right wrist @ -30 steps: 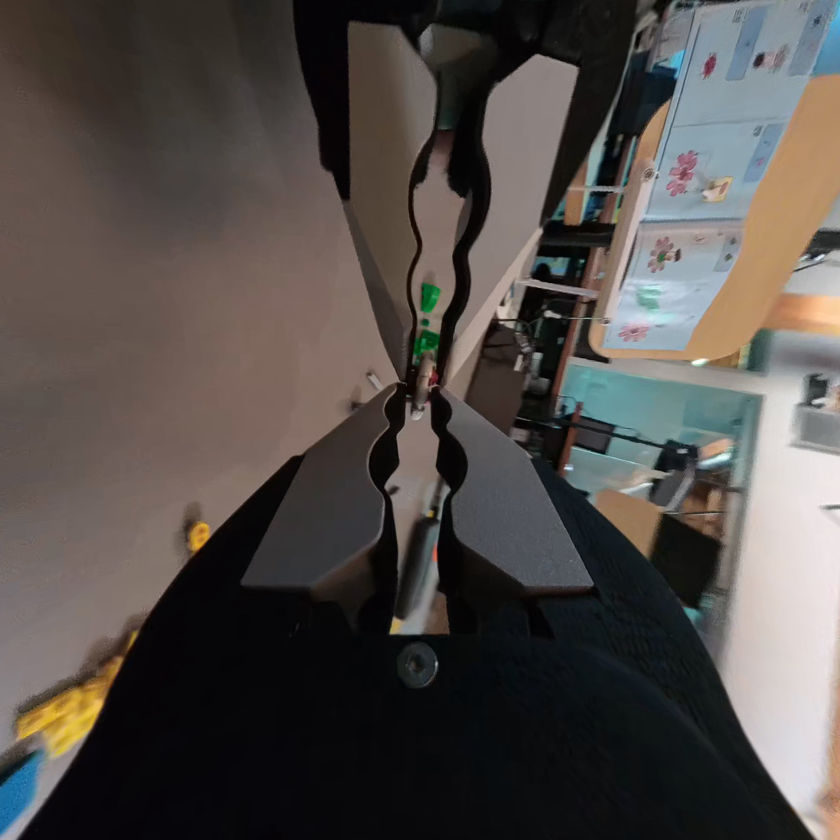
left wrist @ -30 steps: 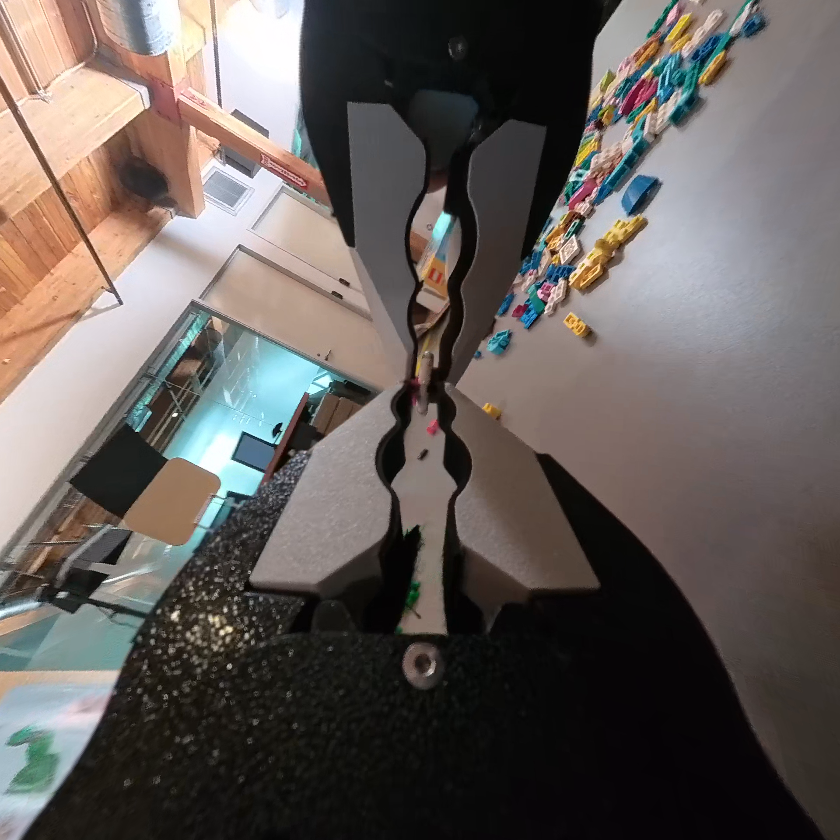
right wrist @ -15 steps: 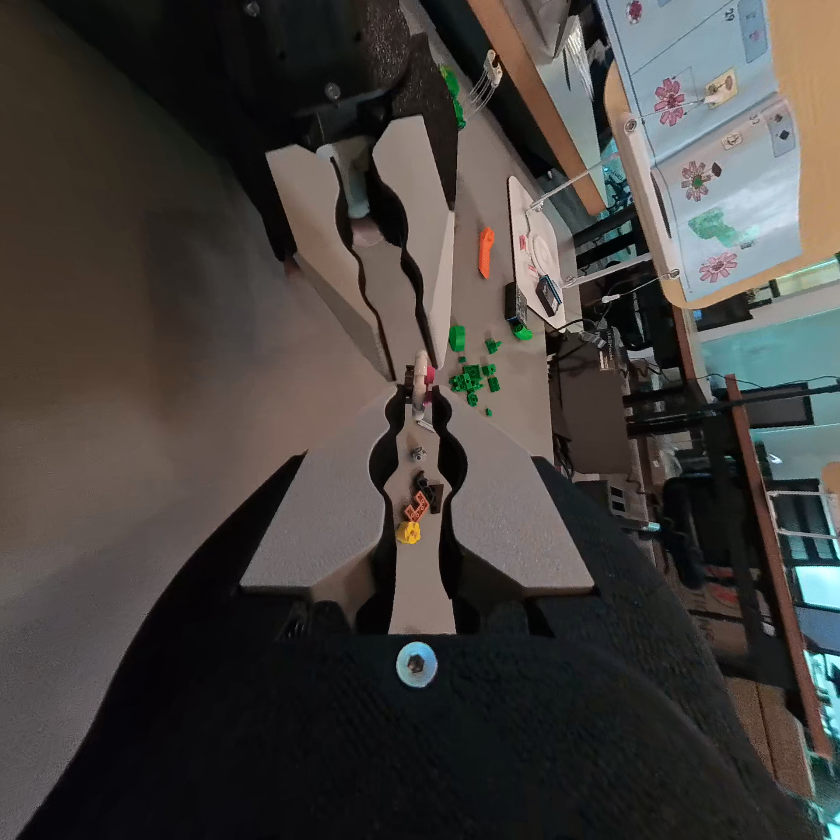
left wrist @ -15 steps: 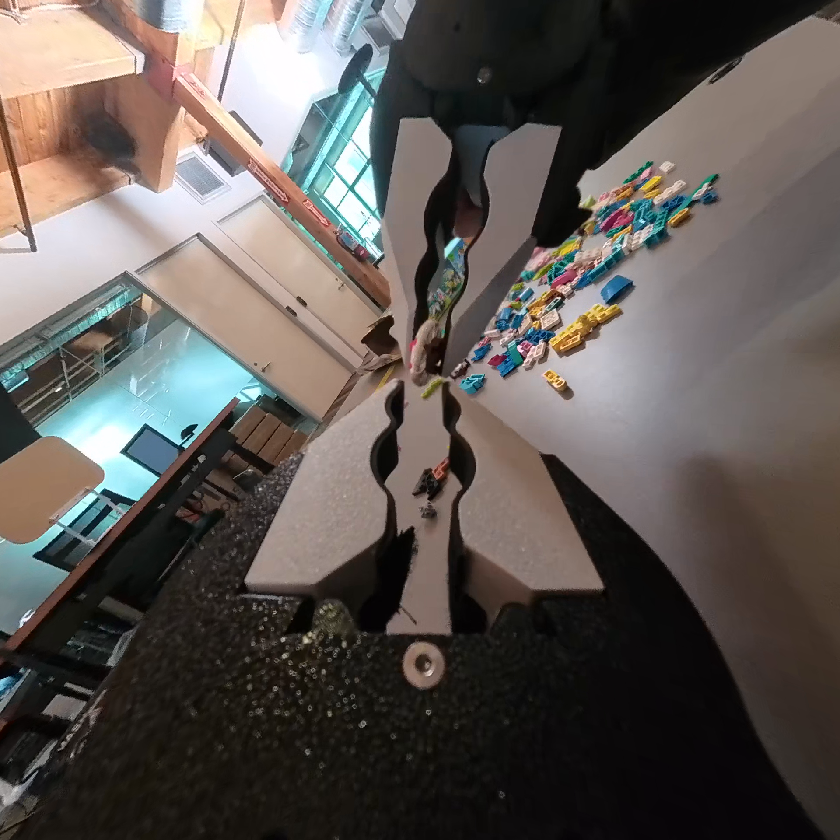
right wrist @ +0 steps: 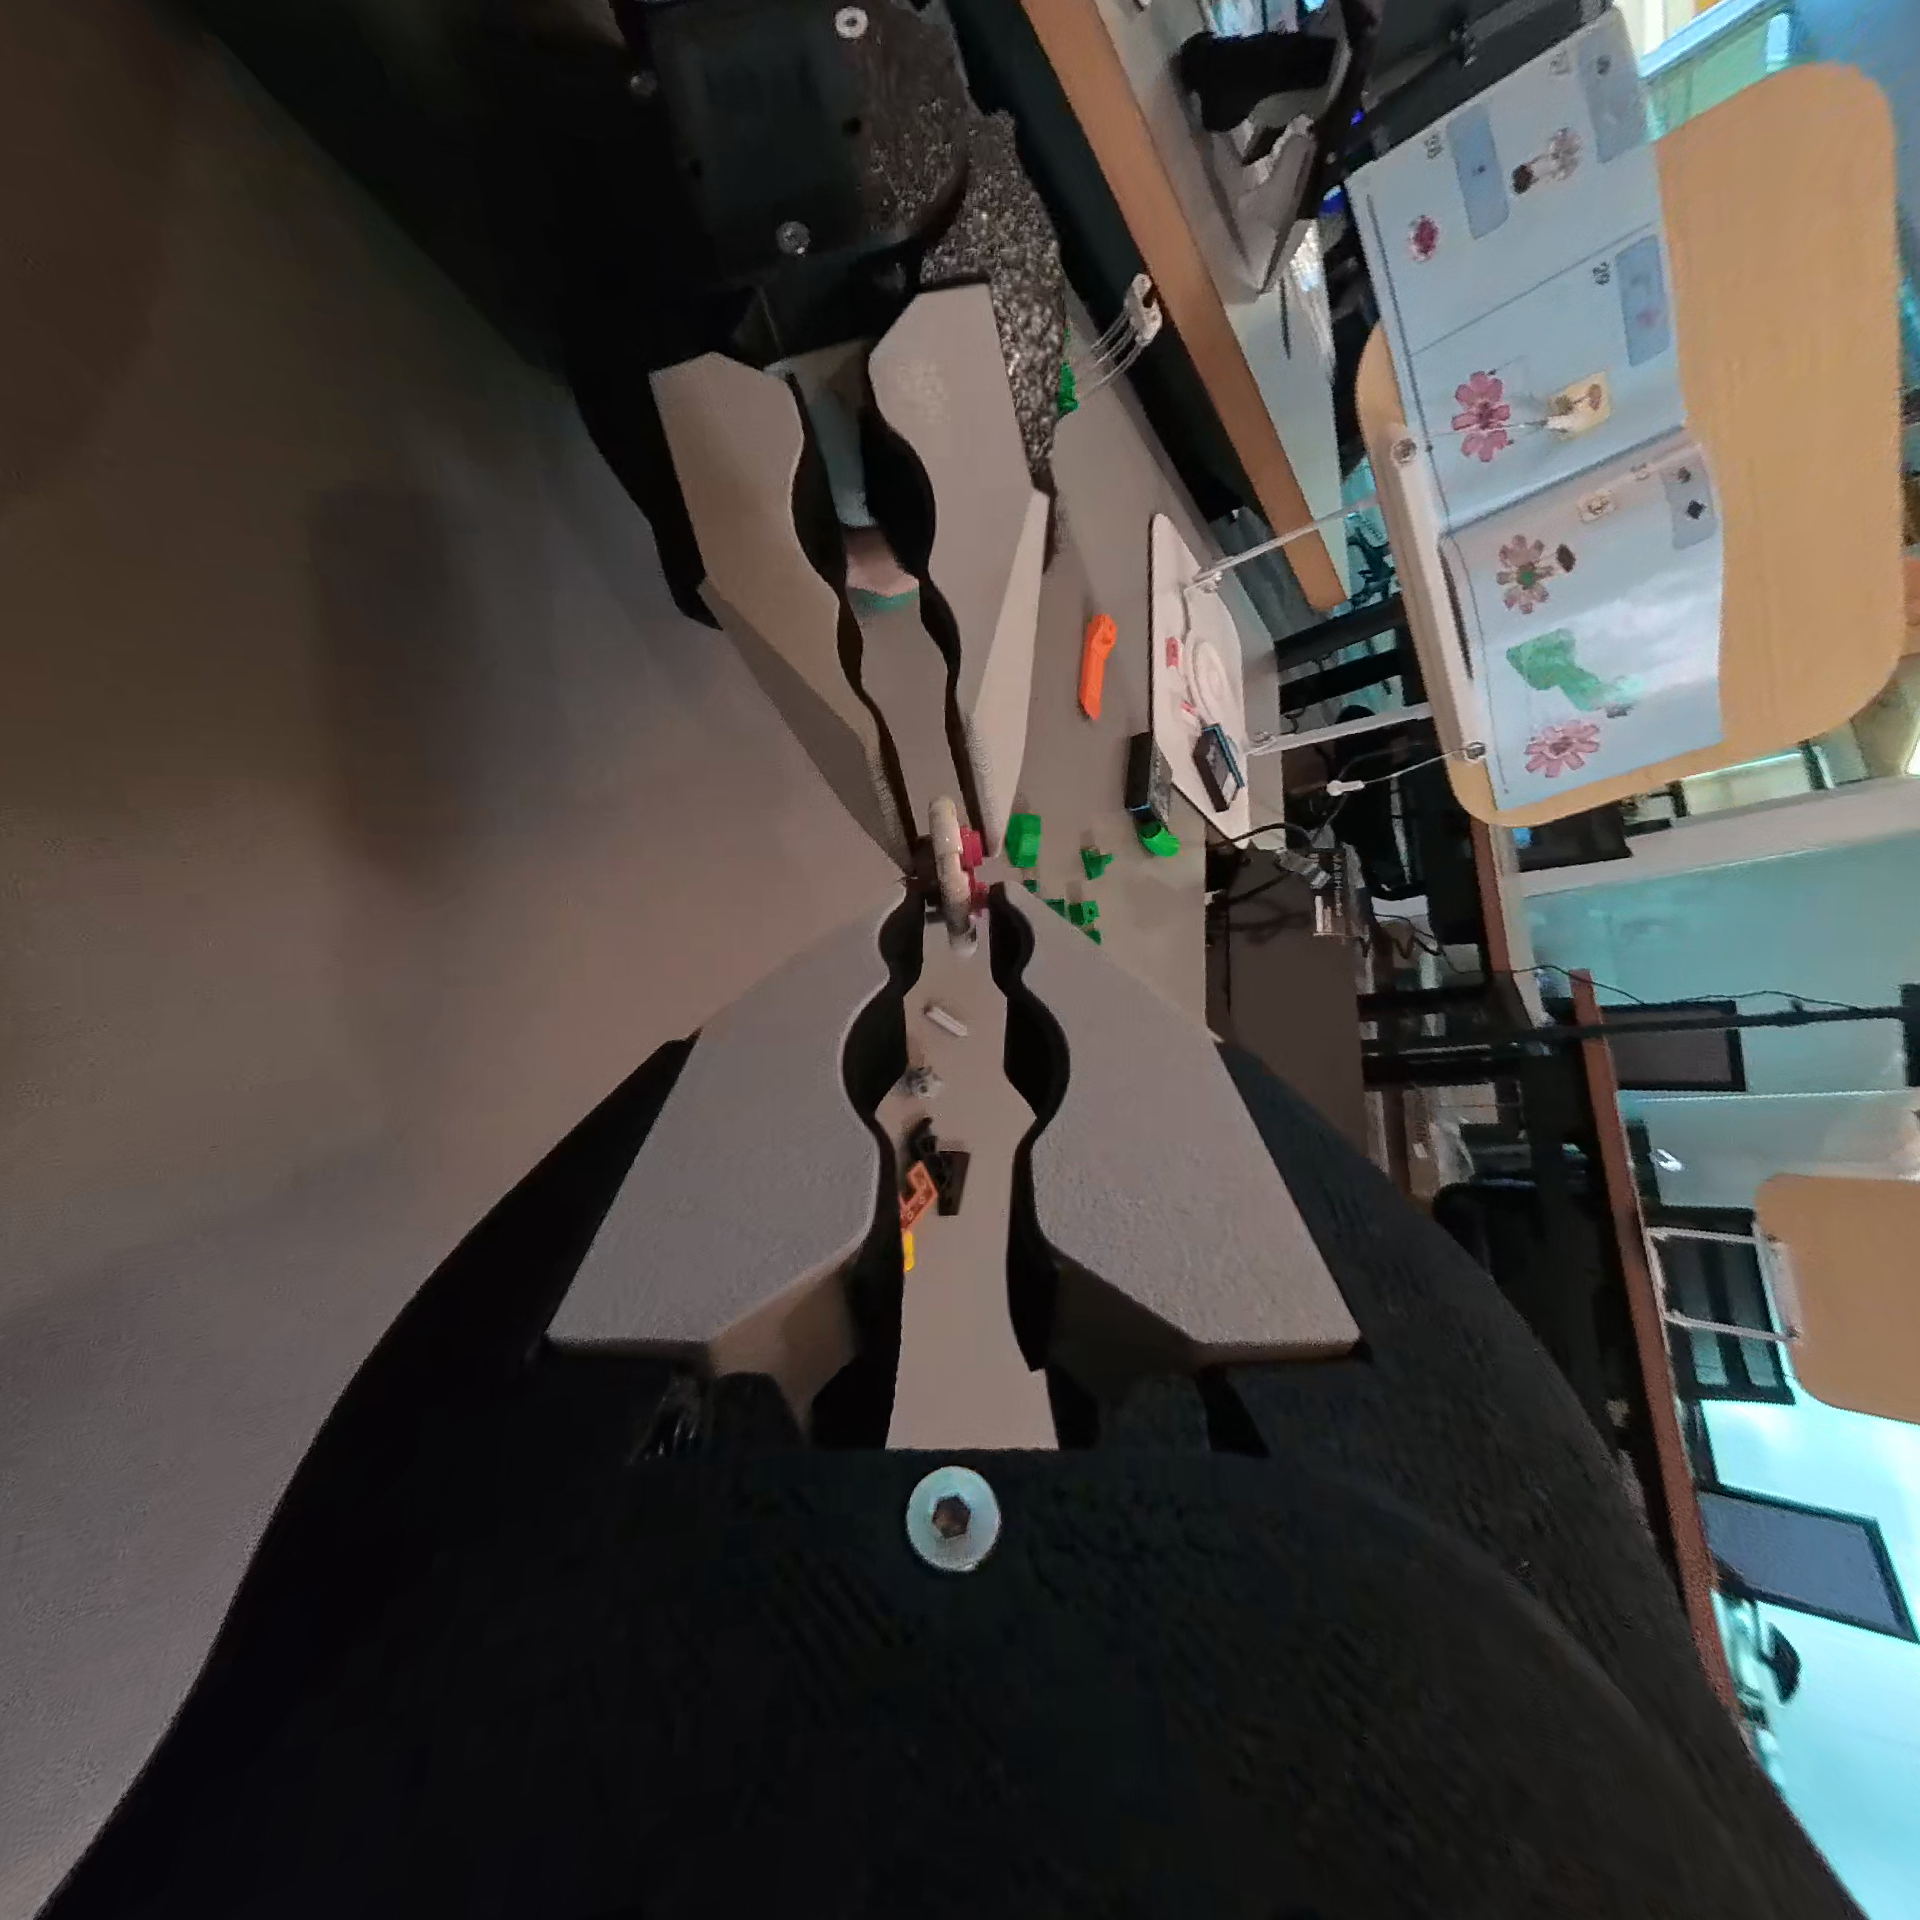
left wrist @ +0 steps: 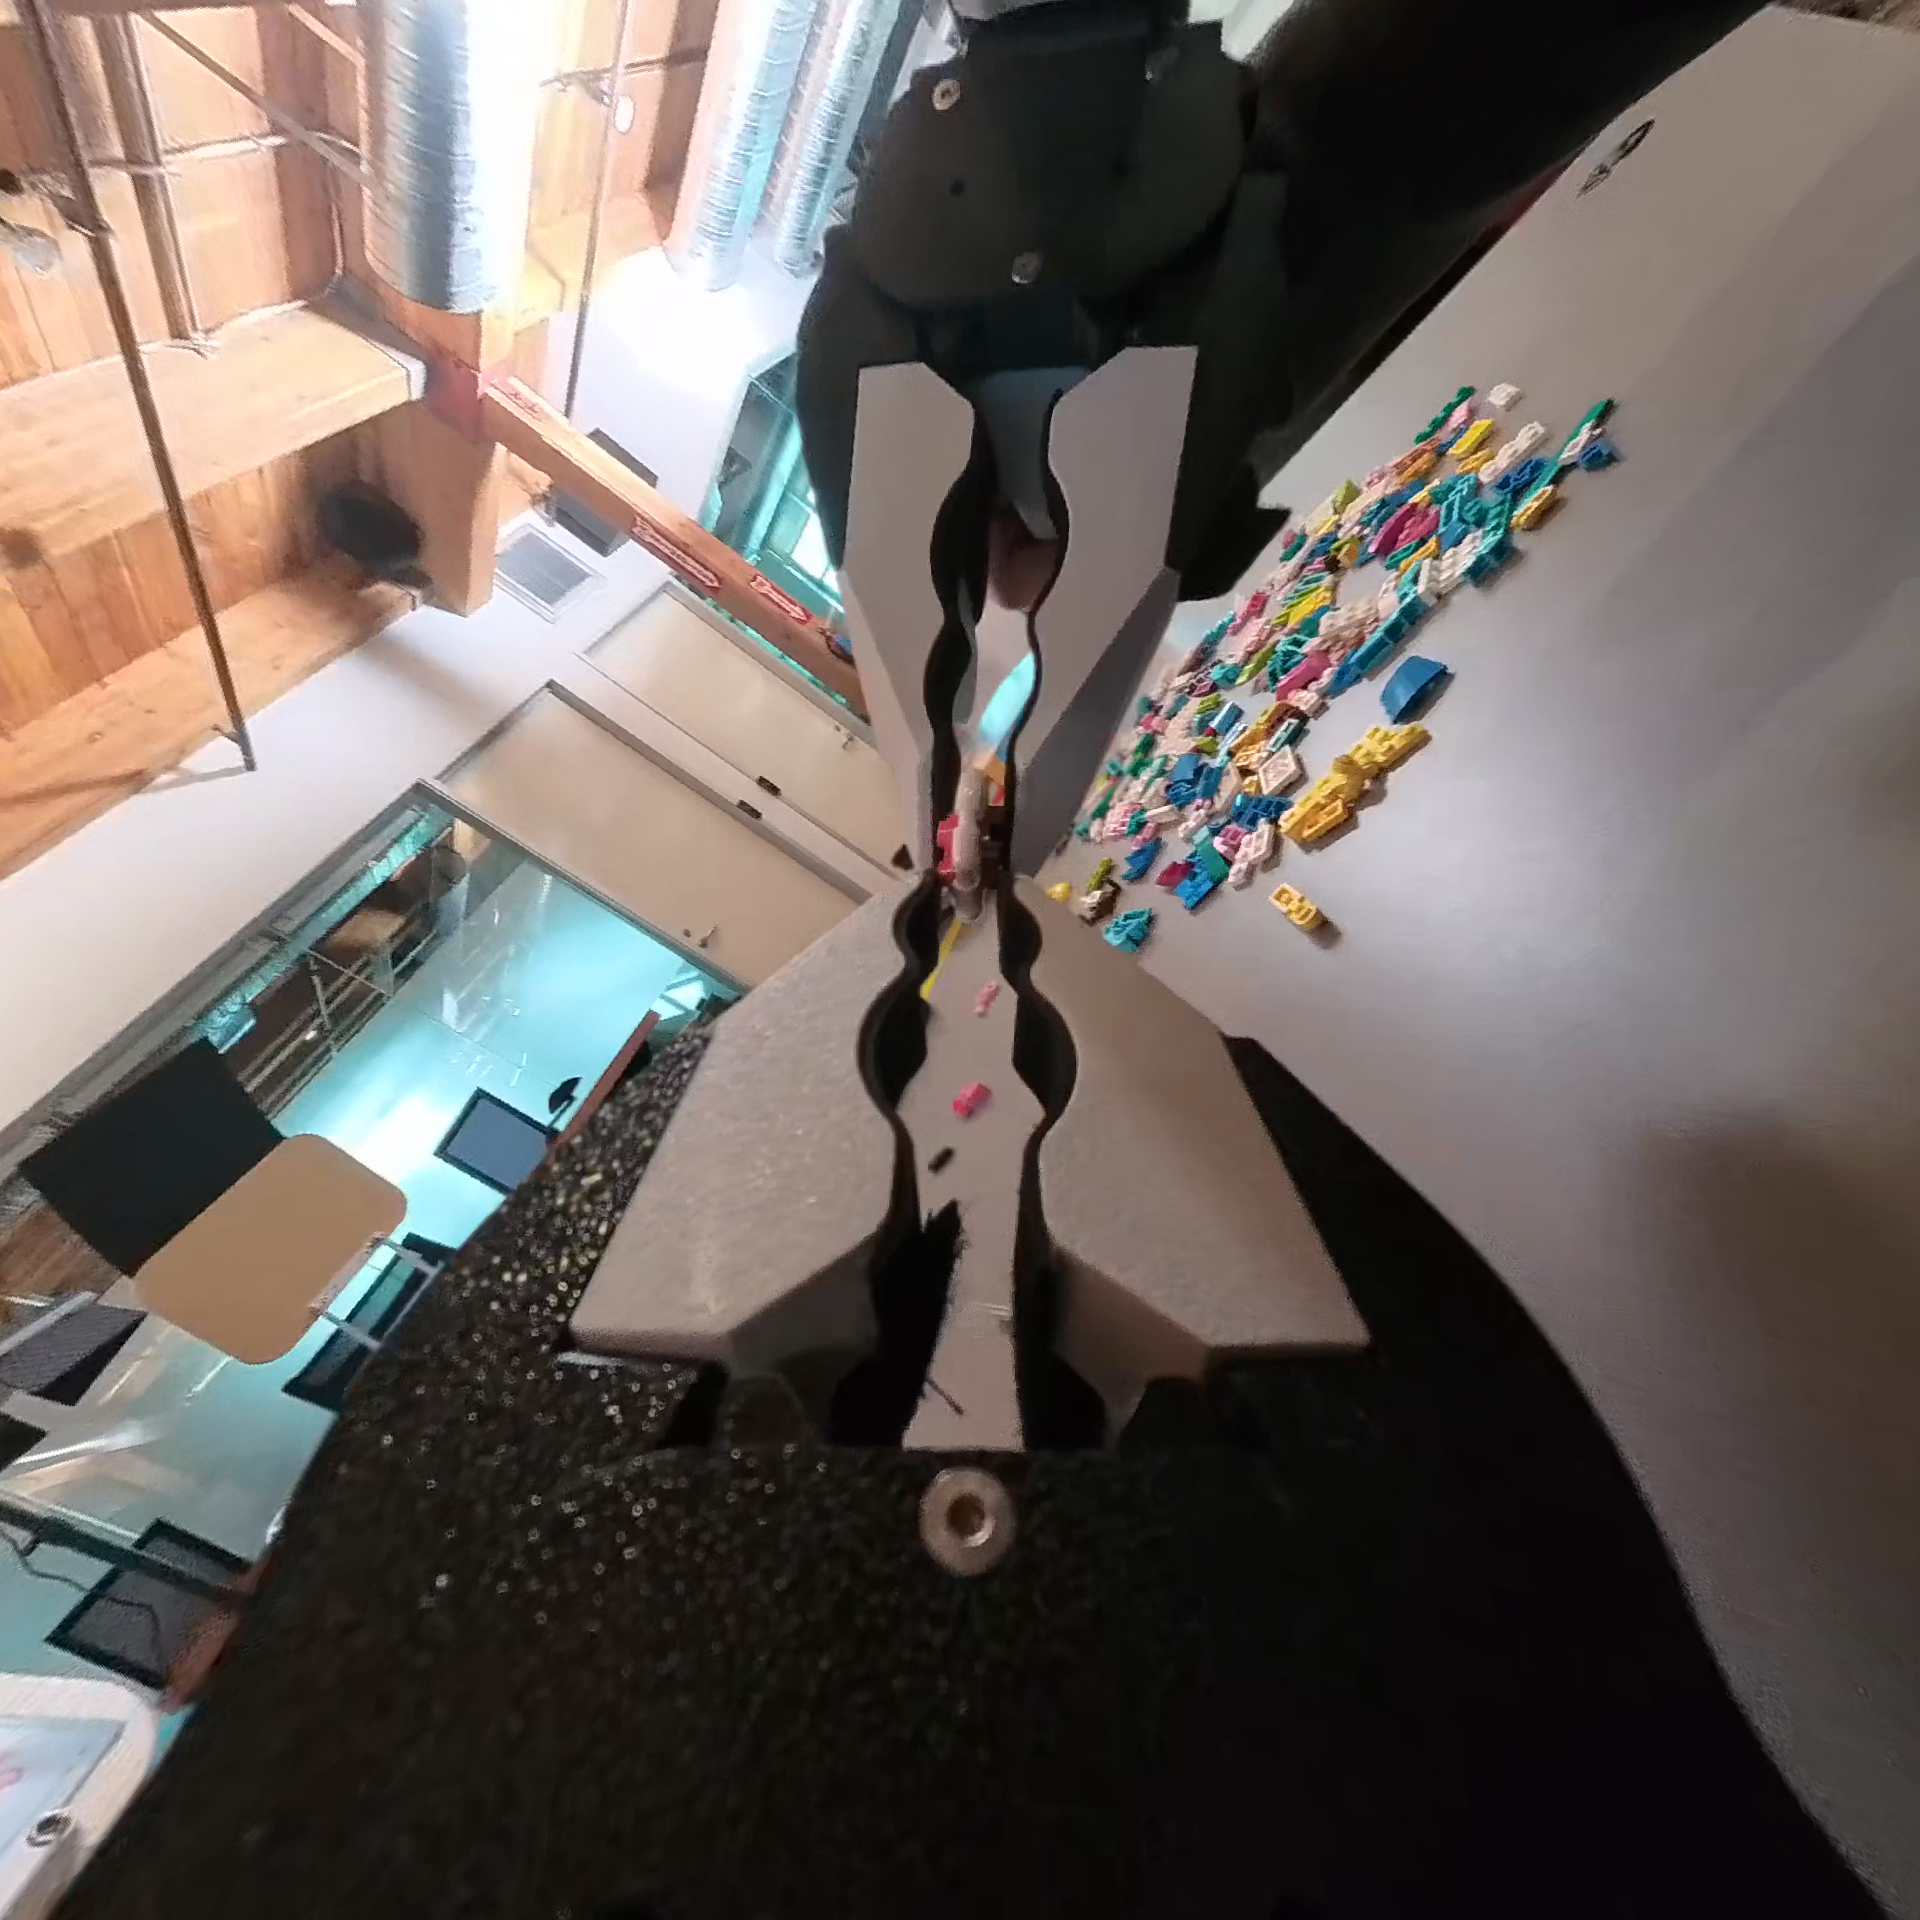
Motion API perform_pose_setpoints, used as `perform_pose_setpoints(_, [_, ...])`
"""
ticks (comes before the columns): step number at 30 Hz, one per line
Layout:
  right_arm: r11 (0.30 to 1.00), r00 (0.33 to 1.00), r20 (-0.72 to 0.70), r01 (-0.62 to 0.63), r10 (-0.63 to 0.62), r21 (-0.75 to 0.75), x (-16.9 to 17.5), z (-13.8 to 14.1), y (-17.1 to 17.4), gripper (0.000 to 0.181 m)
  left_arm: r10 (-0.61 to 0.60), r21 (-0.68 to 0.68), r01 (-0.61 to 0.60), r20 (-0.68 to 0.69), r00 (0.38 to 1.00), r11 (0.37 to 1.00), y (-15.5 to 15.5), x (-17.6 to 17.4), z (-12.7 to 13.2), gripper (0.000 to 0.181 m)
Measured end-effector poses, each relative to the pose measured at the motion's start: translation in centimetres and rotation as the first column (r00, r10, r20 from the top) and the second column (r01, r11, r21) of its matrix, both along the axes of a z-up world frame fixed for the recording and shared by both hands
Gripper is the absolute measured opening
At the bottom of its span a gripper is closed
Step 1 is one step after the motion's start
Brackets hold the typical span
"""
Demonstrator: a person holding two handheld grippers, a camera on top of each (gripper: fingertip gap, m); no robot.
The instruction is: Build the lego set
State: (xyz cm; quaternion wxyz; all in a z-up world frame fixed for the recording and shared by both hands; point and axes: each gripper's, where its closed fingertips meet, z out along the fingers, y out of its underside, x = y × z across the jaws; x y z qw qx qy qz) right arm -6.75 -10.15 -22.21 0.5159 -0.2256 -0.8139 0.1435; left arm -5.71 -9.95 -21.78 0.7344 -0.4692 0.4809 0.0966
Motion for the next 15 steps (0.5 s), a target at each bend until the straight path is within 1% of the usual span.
perform_pose_setpoints(1, [1.000, 1.000, -0.016, 0.010, -0.010, 0.007, -0.06, 0.25, 0.08, 0.012, 0.003, 0.008, -0.003, 0.008, 1.000, 1.000, -0.05, -0.08, 0.21, 0.008])
perform_pose_setpoints(4, [0.998, 0.999, -0.043, 0.031, -0.029, 0.047, -0.03, 0.78, 0.37, 0.015, 0.011, 0.039, -0.011, 0.014, 1.000, 0.999, -0.20, -0.24, 0.68, 0.008])
perform_pose_setpoints(10, [0.995, 0.999, -0.032, 0.007, -0.004, 0.095, 0.26, 0.67, 0.07, 0.015, -0.002, 0.030, 0.002, 0.011, 1.000, 1.000, -0.27, 0.06, 0.55, 0.007])
perform_pose_setpoints(12, [0.990, 0.999, -0.029, -0.010, 0.015, 0.141, 0.35, 0.54, -0.07, 0.012, -0.007, 0.021, 0.007, 0.012, 1.000, 1.000, -0.27, 0.14, 0.45, 0.007])
perform_pose_setpoints(15, [0.965, 0.999, -0.016, -0.044, 0.050, 0.260, 0.46, 0.25, -0.21, 0.010, -0.020, 0.006, 0.020, 0.007, 1.000, 1.000, -0.34, 0.23, 0.27, 0.007])
